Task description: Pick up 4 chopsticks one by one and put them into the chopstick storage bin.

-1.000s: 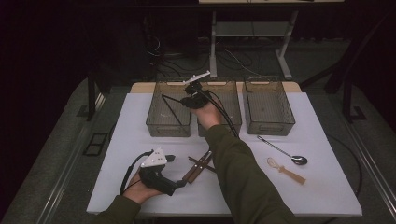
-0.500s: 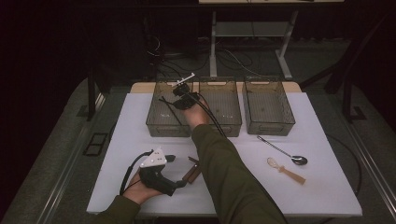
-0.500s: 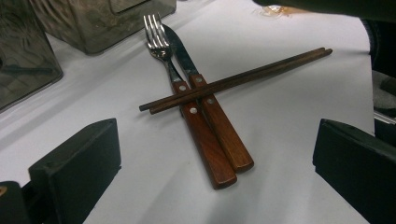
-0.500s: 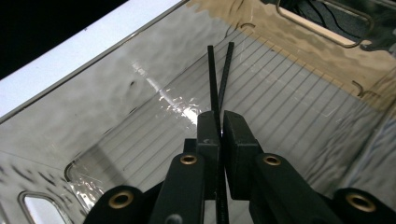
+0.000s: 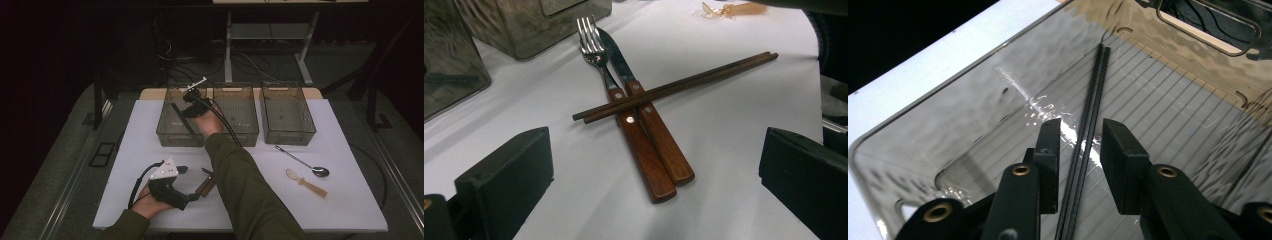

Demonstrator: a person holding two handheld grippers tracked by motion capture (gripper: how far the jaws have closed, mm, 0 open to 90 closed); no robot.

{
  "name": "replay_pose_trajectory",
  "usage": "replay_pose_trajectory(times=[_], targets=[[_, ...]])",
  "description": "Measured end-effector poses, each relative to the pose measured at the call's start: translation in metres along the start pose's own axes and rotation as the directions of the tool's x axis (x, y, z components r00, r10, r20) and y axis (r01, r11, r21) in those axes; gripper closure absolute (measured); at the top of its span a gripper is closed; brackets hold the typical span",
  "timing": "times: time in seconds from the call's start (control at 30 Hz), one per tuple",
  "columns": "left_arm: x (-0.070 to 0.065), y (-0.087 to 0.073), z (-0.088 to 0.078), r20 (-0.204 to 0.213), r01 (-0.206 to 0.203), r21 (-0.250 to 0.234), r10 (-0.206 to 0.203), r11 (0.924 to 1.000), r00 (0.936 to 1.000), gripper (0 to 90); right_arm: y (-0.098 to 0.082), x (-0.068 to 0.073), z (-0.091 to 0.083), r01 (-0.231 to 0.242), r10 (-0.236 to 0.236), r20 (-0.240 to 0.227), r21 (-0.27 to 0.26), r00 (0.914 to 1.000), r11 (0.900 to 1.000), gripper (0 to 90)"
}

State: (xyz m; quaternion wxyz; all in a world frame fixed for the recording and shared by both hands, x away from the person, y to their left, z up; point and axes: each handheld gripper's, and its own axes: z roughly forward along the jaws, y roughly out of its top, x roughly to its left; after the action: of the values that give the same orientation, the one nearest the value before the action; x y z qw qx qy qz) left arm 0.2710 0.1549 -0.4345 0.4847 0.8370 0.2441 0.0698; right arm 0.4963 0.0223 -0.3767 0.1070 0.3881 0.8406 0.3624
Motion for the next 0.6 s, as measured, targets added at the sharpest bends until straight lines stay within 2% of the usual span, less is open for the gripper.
replay_pose_trajectory(times=[0.2,0.27,0.4,0.53,0.6], targets=[[0.000,0.000,0.000,-0.001,-0.004,0.001,0.004,1.0000,1.0000,0.0,-0.001,0.000,-0.016,0.004,-0.005,-0.080,-0.014,0.9968,1.000,59.3],[0.000,0.000,0.000,-0.003,-0.011,0.003,0.011,0.9999,0.9999,0.0,-0.004,0.000,-0.023,0.016,-0.018,-0.085,-0.024,0.9962,1.000,54.3],[0.000,0.000,0.000,-0.005,-0.010,0.010,0.010,0.9999,0.9999,0.0,-0.010,-0.002,-0.039,0.007,-0.016,-0.147,-0.064,0.9890,0.998,42.5],[-0.001,0.000,-0.001,-0.005,-0.006,0.013,0.006,0.9999,1.0000,0.0,-0.019,-0.004,-0.053,0.032,-0.051,-0.170,-0.112,0.9840,0.993,33.0],[-0.001,0.000,0.000,-0.004,-0.003,0.011,0.003,0.9999,1.0000,0.0,-0.024,-0.005,-0.060,0.041,-0.062,-0.180,-0.119,0.9817,0.992,28.8]])
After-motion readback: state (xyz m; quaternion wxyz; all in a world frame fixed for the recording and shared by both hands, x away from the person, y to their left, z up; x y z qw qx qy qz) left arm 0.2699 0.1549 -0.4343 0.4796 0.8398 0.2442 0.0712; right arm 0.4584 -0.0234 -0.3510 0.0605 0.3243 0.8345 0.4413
